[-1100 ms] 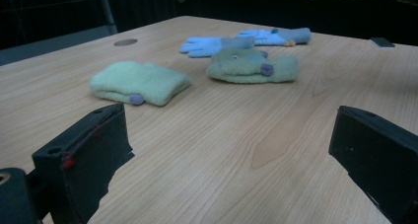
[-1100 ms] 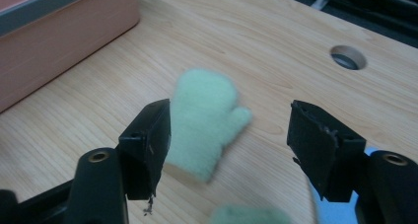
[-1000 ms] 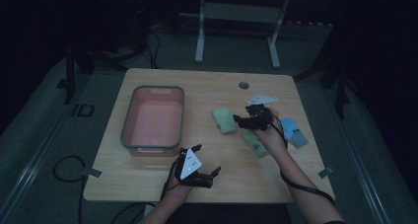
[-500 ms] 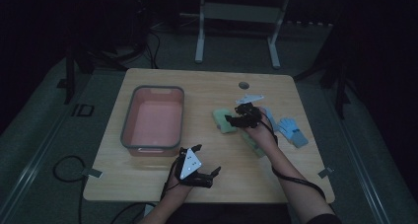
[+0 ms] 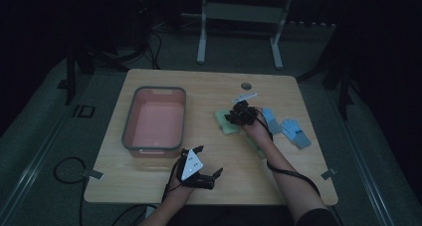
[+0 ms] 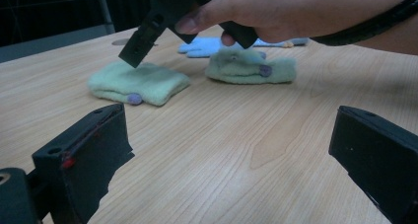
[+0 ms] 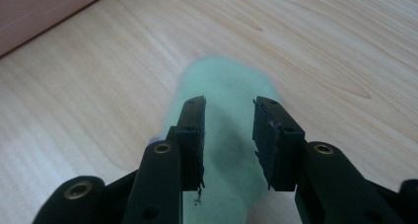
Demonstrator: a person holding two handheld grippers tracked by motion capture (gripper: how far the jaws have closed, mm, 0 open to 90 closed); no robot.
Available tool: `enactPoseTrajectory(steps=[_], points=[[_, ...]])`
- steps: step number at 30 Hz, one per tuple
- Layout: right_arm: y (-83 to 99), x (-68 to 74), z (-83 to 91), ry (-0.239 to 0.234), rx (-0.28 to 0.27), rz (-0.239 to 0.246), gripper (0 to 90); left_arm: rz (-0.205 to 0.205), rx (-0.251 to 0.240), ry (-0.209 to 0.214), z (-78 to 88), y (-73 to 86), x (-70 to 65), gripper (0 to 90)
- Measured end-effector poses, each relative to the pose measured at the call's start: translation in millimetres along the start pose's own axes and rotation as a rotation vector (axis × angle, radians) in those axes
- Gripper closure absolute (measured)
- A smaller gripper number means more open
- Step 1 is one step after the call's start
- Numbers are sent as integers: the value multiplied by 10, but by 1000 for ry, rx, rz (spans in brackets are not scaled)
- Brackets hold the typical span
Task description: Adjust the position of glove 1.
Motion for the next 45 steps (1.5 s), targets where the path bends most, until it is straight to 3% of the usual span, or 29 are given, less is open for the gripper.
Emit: enactPoseTrajectory(steps=[4, 9, 11, 15, 17, 19, 22, 23, 24, 27, 28, 29, 31, 34, 35, 40, 43, 45], points=[[5, -9, -51, -27, 14, -7, 671, -3, 0, 0, 0, 0, -3, 15], [106, -21, -177, -35, 83, -9, 665, -1, 0, -2, -1, 0, -1, 15], [122, -18, -191, -36, 76, -22, 698, -4, -1, -3, 1, 0, -2, 15], [130, 30, -210, -24, 80, -35, 826, -7, -2, -3, 2, -1, -4, 15], [126, 39, -214, -14, 81, -38, 842, -8, -2, -3, 2, -1, -4, 16], [90, 96, -207, 20, 80, -82, 869, -8, -2, -4, 3, -1, -4, 16], [69, 112, -181, 28, 72, -94, 870, -8, -3, -5, 3, -1, -4, 15], [-5, 179, -45, 40, 49, -134, 872, -8, -8, -8, 5, -3, -5, 15], [-30, 197, 3, 39, 41, -144, 872, -8, -8, -9, 5, -3, -6, 15], [-93, 245, 141, 55, 23, -151, 872, -10, -7, -11, 5, -3, -5, 15], [-173, 299, 337, 81, -6, -166, 873, -13, -8, -15, 5, -3, -4, 16], [-173, 299, 337, 81, -6, -166, 873, -13, -8, -15, 5, -3, -4, 16], [-248, 385, 563, 109, -39, -166, 872, -15, -7, -18, 4, -3, -5, 15], [-266, 418, 631, 117, -45, -165, 872, -15, -8, -19, 4, -3, -5, 16], [-286, 522, 816, 124, -73, -193, 873, -16, -8, -21, 5, -3, -6, 16], [-214, 699, 1012, 138, -91, -216, 873, -19, -10, -23, 8, -4, -7, 15], [-124, 767, 1079, 136, -98, -258, 873, -22, -10, -25, 9, -4, -8, 15], [-69, 800, 1088, 145, -95, -258, 873, -22, -9, -25, 9, -4, -8, 15]])
Point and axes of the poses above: each handheld gripper's, and its own axes: z roughly backward along the jaws, y roughly out of its underside, x roughly to its left, the point moved 6 cm from there along -z, roughly forward along the jaws, and after that the axes turned 14 degrees about -x, right-handed, at the moved point
